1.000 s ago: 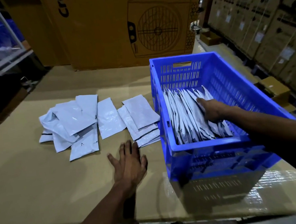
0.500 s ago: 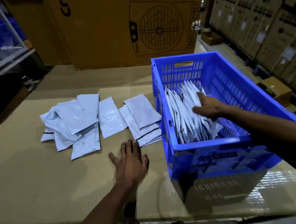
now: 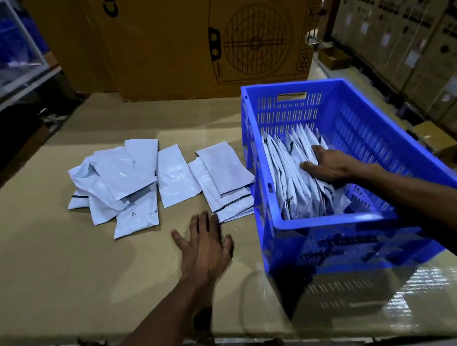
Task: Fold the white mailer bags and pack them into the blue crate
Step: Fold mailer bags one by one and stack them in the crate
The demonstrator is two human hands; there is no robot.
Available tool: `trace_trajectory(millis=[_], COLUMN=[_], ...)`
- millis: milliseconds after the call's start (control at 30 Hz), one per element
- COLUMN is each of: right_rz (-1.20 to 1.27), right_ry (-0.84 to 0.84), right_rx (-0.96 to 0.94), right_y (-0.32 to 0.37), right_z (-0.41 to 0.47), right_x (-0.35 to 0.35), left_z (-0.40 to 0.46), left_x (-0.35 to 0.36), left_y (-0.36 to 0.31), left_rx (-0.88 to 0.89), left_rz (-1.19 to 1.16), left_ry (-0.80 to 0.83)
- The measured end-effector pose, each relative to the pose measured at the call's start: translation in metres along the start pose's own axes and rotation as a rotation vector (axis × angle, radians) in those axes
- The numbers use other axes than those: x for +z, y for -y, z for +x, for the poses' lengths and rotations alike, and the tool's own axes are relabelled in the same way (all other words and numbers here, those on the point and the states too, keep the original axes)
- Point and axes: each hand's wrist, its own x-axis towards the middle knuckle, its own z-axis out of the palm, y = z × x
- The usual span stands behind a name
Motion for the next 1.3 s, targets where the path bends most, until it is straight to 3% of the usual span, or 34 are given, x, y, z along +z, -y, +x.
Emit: trace_trajectory(millis=[500,800,1067,1300], right_rz=[-0.150,0.027,0.233,0.379], right_ry=[-0.179,-0.128,0.051,-0.095], right_rx=[-0.025,-0.038,-0.118,0.012], right_y=[0.012,0.004,0.000,0.003], right_z=[-0.008,0.000,-0.003,0.002], right_x=[0.000,0.005,0.004,0.002], left_z=[0.000,-0.001,-0.001,0.000], left_x=[-0.005,-0.006,-0.005,-0.004], left_y=[0.000,0.000,0.000,0.001], left_rx=[-0.004,-0.007,0.001,0.003], left_rz=[0.017,-0.009,0.010,0.016], left_ry=[0.034,0.039,0.028,0.015])
